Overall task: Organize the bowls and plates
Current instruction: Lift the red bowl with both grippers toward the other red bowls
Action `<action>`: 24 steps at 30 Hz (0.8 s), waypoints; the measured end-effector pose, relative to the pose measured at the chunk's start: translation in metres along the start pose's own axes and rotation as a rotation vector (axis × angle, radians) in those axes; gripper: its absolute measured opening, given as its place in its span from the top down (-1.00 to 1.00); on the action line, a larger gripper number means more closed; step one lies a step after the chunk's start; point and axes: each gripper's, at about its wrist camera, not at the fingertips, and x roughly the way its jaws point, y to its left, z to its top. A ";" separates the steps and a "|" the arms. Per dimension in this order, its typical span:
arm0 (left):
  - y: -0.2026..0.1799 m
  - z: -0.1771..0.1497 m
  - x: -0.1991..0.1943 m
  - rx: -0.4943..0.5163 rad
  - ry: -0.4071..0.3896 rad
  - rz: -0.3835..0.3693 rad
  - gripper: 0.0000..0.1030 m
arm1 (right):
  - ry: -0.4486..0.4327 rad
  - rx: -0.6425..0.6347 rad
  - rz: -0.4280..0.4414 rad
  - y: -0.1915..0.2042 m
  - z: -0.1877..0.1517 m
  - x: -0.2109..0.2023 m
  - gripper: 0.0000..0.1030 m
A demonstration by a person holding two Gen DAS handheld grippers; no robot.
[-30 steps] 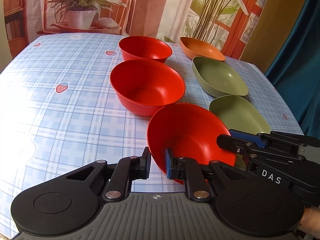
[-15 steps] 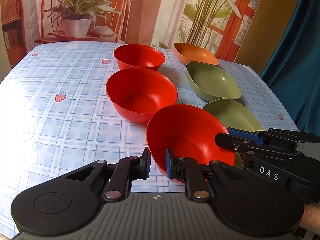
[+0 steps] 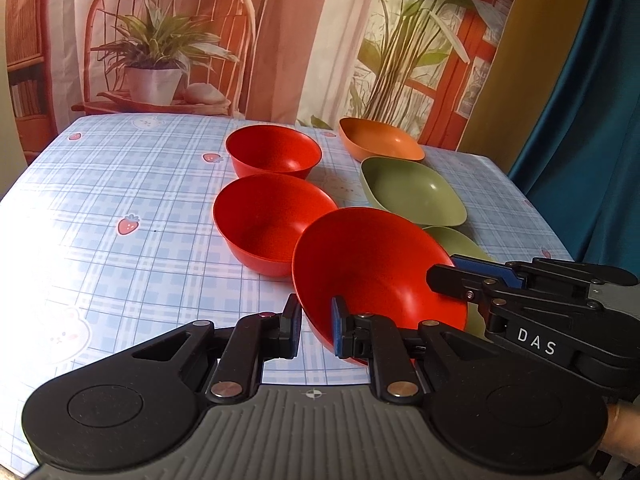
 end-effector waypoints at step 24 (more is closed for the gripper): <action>0.018 0.060 0.012 0.057 -0.044 0.026 0.68 | -0.037 -0.056 0.008 0.000 0.062 0.042 0.71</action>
